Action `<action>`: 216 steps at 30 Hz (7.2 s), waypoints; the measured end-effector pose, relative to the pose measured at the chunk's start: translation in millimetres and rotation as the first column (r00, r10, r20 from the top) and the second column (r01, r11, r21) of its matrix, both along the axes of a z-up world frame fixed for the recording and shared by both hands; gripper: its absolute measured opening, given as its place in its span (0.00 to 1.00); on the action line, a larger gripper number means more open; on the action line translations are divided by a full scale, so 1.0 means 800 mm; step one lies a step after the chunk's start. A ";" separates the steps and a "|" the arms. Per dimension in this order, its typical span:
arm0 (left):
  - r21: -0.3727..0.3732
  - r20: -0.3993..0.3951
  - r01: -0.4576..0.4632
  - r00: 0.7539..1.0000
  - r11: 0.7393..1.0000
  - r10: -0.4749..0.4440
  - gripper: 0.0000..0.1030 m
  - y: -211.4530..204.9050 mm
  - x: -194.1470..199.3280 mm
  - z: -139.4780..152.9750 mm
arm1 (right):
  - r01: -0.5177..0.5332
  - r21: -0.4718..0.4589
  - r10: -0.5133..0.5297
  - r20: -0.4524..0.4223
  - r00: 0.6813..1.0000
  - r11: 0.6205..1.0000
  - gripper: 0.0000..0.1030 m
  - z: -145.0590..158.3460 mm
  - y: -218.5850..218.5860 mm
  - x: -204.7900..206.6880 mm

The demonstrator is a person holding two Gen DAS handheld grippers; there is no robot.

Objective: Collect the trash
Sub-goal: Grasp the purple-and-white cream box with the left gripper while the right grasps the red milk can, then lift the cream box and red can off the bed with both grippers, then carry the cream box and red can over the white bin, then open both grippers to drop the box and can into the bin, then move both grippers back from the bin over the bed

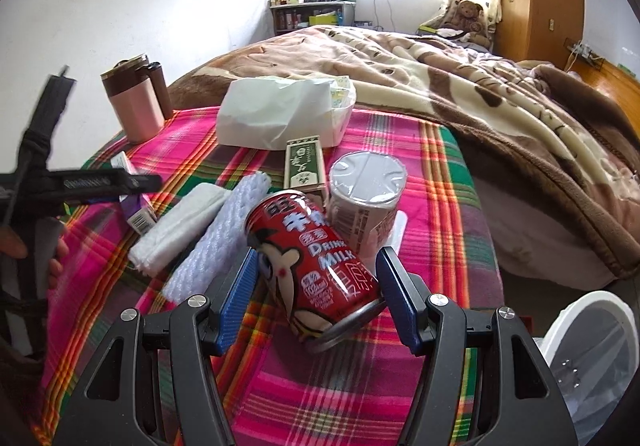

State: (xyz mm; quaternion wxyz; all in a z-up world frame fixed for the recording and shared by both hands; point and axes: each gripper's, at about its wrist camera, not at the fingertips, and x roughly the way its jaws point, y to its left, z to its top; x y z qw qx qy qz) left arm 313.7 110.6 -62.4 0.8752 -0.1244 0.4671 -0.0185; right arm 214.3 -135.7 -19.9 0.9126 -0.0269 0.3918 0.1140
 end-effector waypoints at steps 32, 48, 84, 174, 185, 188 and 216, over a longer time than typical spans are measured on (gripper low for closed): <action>0.053 0.023 -0.028 0.999 0.998 0.027 0.26 0.026 -0.035 0.005 | -0.002 0.060 0.006 -0.074 0.997 0.998 0.53 -0.015 0.010 -0.002; 0.039 0.077 -0.020 0.997 0.999 0.017 0.22 0.009 -0.088 0.022 | 0.004 0.117 -0.001 -0.028 1.000 0.993 0.53 0.001 -0.003 -0.037; 0.064 0.134 0.042 0.990 0.997 -0.050 0.22 -0.038 -0.123 0.047 | 0.024 0.164 -0.029 0.026 0.999 0.986 0.53 0.020 -0.028 -0.080; 0.060 0.269 0.568 0.783 0.821 -0.561 0.61 -0.381 -0.223 0.112 | 0.484 0.132 -0.492 0.034 0.870 0.865 0.61 0.034 -0.267 -0.176; 0.069 0.288 0.488 0.825 0.870 -0.486 0.61 -0.326 -0.217 0.120 | 0.435 0.154 -0.448 0.056 0.892 0.887 0.61 0.041 -0.233 -0.163; 0.072 0.287 0.466 0.837 0.882 -0.466 0.61 -0.311 -0.213 0.119 | 0.424 0.161 -0.437 0.053 0.898 0.891 0.64 0.039 -0.225 -0.156; 0.062 0.224 0.153 0.961 0.986 -0.163 0.66 -0.138 -0.147 0.082 | 0.194 0.131 -0.210 0.117 0.971 0.972 0.74 0.033 -0.117 -0.075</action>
